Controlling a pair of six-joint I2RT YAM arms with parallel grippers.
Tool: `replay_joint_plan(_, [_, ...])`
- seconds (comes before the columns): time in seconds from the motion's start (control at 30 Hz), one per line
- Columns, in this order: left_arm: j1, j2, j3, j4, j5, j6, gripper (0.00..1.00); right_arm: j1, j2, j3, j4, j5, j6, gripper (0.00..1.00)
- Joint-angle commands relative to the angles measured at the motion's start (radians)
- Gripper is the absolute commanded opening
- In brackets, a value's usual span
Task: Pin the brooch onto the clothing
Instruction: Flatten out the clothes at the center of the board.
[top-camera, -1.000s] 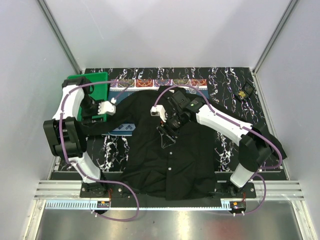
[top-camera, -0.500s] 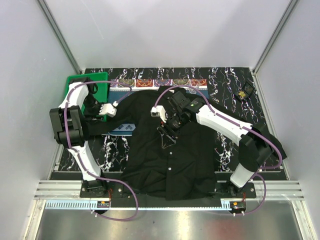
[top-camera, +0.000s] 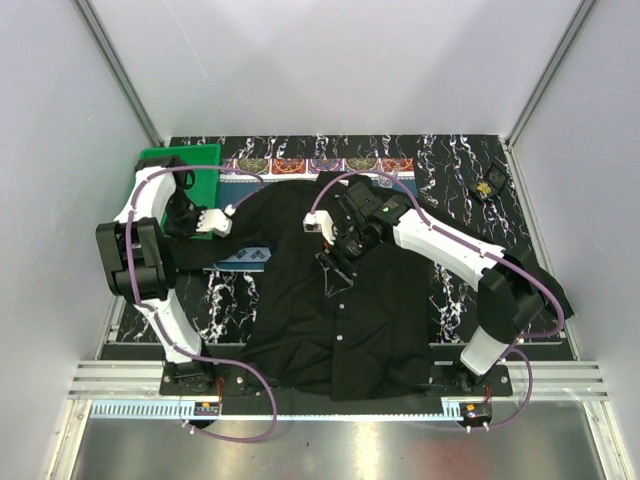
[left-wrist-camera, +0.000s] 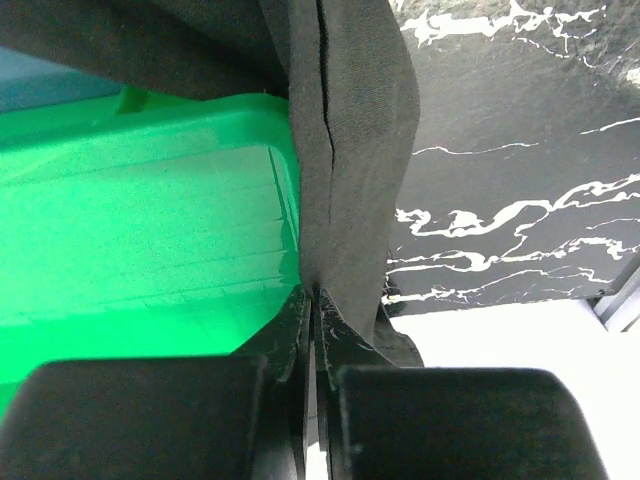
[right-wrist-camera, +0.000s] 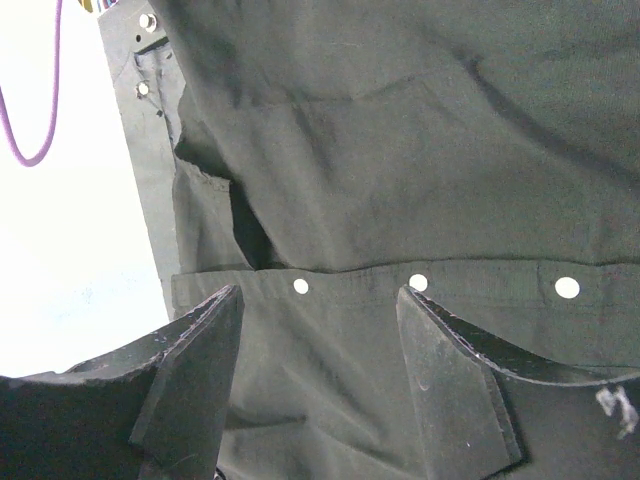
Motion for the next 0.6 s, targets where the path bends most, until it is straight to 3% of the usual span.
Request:
replay_joint_plan(0.0, [-0.007, -0.085, -0.003, -0.210, 0.010, -0.117, 0.00, -0.008, -0.039, -0.003, -0.011, -0.003, -0.016, 0.70])
replay_joint_plan(0.17, [-0.015, -0.241, -0.187, -0.176, 0.010, -0.238, 0.04, -0.011, -0.050, -0.019, -0.011, 0.001, -0.035, 0.69])
replay_joint_plan(0.37, [-0.061, -0.402, -0.489, -0.048, -0.036, -0.375, 0.25, -0.011, -0.047, -0.010, -0.014, 0.005, -0.041, 0.69])
replay_joint_plan(0.4, [-0.061, -0.428, -0.505, -0.017, -0.041, -0.390, 0.33, -0.009, -0.050, -0.008, -0.014, 0.008, -0.041, 0.70])
replay_joint_plan(0.57, [-0.056, -0.444, -0.510, -0.053, -0.010, -0.453, 0.44, -0.009, -0.051, 0.000, -0.022, 0.024, -0.052, 0.70])
